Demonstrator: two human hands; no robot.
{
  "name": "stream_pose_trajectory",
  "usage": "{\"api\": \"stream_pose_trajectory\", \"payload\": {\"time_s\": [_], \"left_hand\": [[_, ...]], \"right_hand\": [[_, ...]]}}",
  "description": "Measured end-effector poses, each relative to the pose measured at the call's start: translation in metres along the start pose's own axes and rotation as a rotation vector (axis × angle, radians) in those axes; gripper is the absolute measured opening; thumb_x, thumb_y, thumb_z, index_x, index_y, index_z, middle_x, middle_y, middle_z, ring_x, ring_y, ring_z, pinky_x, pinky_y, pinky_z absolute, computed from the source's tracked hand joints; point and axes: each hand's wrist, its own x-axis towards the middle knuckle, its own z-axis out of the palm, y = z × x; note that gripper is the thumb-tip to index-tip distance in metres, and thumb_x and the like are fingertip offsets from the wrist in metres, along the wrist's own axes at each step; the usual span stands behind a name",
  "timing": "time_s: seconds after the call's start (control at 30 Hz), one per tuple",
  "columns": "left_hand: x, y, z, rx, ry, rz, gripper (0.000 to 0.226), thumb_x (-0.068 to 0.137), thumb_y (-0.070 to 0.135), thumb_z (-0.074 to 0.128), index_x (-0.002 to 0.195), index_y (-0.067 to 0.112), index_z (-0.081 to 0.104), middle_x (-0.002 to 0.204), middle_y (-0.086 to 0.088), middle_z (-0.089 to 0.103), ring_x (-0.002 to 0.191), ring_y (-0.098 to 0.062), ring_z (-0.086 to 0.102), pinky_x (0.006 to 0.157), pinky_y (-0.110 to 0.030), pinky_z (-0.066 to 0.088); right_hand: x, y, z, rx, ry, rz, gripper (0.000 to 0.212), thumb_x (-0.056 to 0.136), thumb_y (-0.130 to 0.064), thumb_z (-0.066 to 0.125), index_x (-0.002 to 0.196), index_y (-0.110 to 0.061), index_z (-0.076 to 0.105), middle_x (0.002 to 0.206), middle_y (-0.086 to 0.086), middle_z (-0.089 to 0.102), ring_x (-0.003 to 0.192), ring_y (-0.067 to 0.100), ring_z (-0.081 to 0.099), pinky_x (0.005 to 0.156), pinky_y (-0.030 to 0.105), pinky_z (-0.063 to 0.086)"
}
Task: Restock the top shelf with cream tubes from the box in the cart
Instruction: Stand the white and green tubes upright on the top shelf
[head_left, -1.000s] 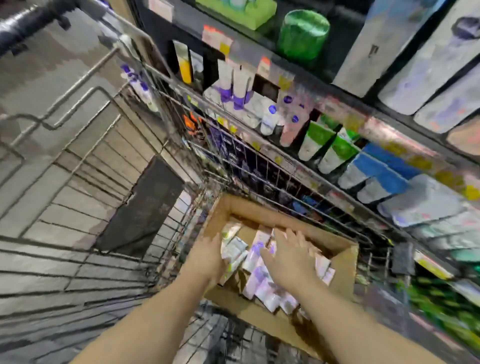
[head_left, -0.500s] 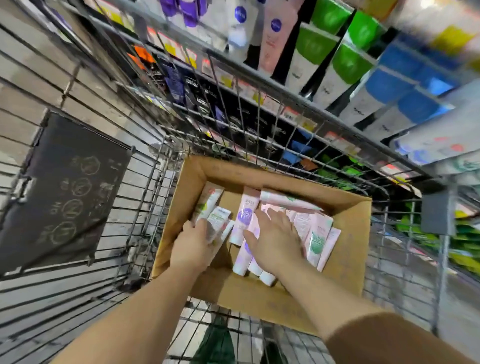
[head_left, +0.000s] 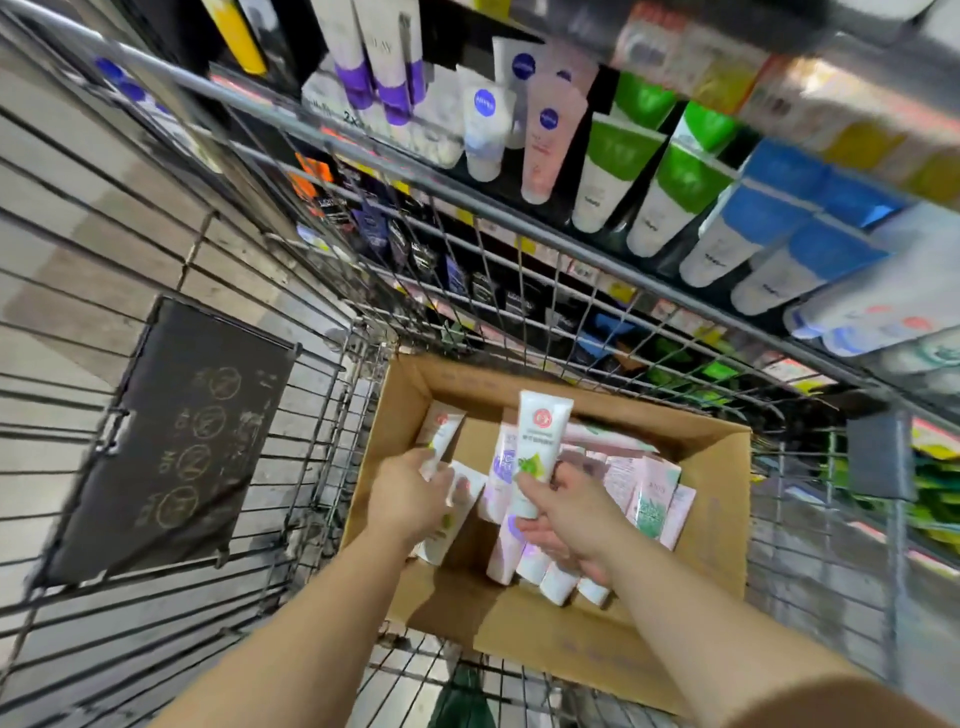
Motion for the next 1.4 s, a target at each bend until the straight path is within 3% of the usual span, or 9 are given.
{"api": "stream_pose_trajectory", "payload": {"time_s": [0.1, 0.33, 0.5, 0.6, 0.77, 1.03, 1.2, 1.3, 1.4], "left_hand": [[0.021, -0.012, 0.024, 0.277, 0.087, 0.004, 0.055, 0.094, 0.033, 0.054, 0.142, 0.008, 0.042, 0.133, -0.015, 0.055, 0.12, -0.032, 0.053, 0.097, -0.038, 0.045], [0.033, -0.011, 0.05, 0.391, 0.116, -0.171, 0.048, 0.081, 0.048, 0.068, 0.11, 0.012, 0.056, 0.109, -0.011, 0.062, 0.1, -0.032, 0.061, 0.085, -0.039, 0.051], [0.022, -0.008, 0.033, -0.195, -0.089, -0.212, 0.024, 0.077, 0.023, 0.075, 0.096, 0.011, 0.068, 0.096, -0.01, 0.072, 0.081, -0.023, 0.067, 0.071, -0.035, 0.057], [-0.009, 0.01, 0.006, -0.338, -0.195, -0.111, 0.022, 0.082, 0.018, 0.075, 0.101, 0.01, 0.067, 0.098, -0.011, 0.074, 0.087, -0.025, 0.07, 0.072, -0.035, 0.055], [-0.065, 0.056, -0.04, -0.394, -0.269, 0.042, 0.028, 0.08, 0.011, 0.077, 0.105, 0.012, 0.064, 0.099, -0.007, 0.074, 0.092, -0.026, 0.071, 0.086, -0.046, 0.057], [-0.167, 0.167, -0.07, -0.318, -0.303, 0.39, 0.026, 0.079, 0.011, 0.079, 0.098, 0.015, 0.062, 0.094, -0.008, 0.074, 0.084, -0.024, 0.072, 0.074, -0.035, 0.06], [-0.249, 0.251, -0.03, -0.217, -0.349, 0.638, 0.026, 0.078, 0.011, 0.08, 0.098, 0.015, 0.065, 0.094, -0.008, 0.076, 0.086, -0.024, 0.072, 0.083, -0.041, 0.058], [-0.315, 0.301, 0.024, -0.189, -0.393, 0.782, 0.031, 0.075, 0.012, 0.082, 0.101, 0.009, 0.065, 0.091, -0.007, 0.076, 0.078, -0.019, 0.071, 0.075, -0.034, 0.06], [-0.4, 0.341, 0.094, -0.165, -0.47, 0.91, 0.03, 0.077, 0.015, 0.081, 0.101, 0.01, 0.064, 0.084, -0.006, 0.074, 0.073, -0.022, 0.067, 0.066, -0.032, 0.057]], "right_hand": [[0.01, 0.01, -0.01, -0.065, 0.082, -0.018, 0.014, 0.092, -0.042, 0.062, 0.099, -0.03, 0.06, 0.102, -0.003, 0.072, 0.087, 0.021, 0.073, 0.086, 0.047, 0.057], [0.009, 0.023, -0.018, -0.078, 0.11, -0.055, 0.017, 0.092, -0.043, 0.061, 0.102, -0.029, 0.061, 0.1, -0.004, 0.072, 0.067, 0.011, 0.064, 0.065, 0.032, 0.053], [-0.004, 0.013, -0.011, -0.056, 0.102, -0.093, 0.017, 0.092, -0.039, 0.062, 0.104, -0.028, 0.061, 0.101, -0.006, 0.07, 0.067, 0.009, 0.063, 0.063, 0.031, 0.054], [-0.022, -0.005, -0.006, -0.042, 0.114, -0.117, 0.02, 0.089, -0.042, 0.065, 0.105, -0.029, 0.062, 0.103, -0.007, 0.071, 0.089, 0.018, 0.069, 0.081, 0.04, 0.059], [-0.074, -0.042, -0.009, -0.015, 0.112, -0.217, 0.02, 0.091, -0.036, 0.064, 0.106, -0.024, 0.058, 0.107, -0.002, 0.069, 0.083, 0.015, 0.07, 0.076, 0.036, 0.059], [-0.18, -0.066, -0.067, 0.114, 0.177, -0.378, 0.022, 0.091, -0.034, 0.066, 0.105, -0.019, 0.058, 0.103, 0.0, 0.068, 0.088, 0.018, 0.068, 0.074, 0.033, 0.06], [-0.266, -0.055, -0.156, 0.163, 0.256, -0.515, 0.016, 0.09, -0.034, 0.067, 0.096, -0.02, 0.063, 0.102, 0.005, 0.071, 0.094, 0.024, 0.069, 0.089, 0.052, 0.056], [-0.331, -0.022, -0.228, 0.209, 0.353, -0.604, 0.018, 0.091, -0.034, 0.066, 0.096, -0.019, 0.06, 0.086, -0.002, 0.065, 0.074, 0.014, 0.063, 0.088, 0.045, 0.057], [-0.404, 0.028, -0.31, 0.298, 0.477, -0.681, 0.022, 0.093, -0.032, 0.064, 0.108, -0.017, 0.057, 0.091, -0.001, 0.064, 0.079, 0.017, 0.064, 0.082, 0.036, 0.06]]}}
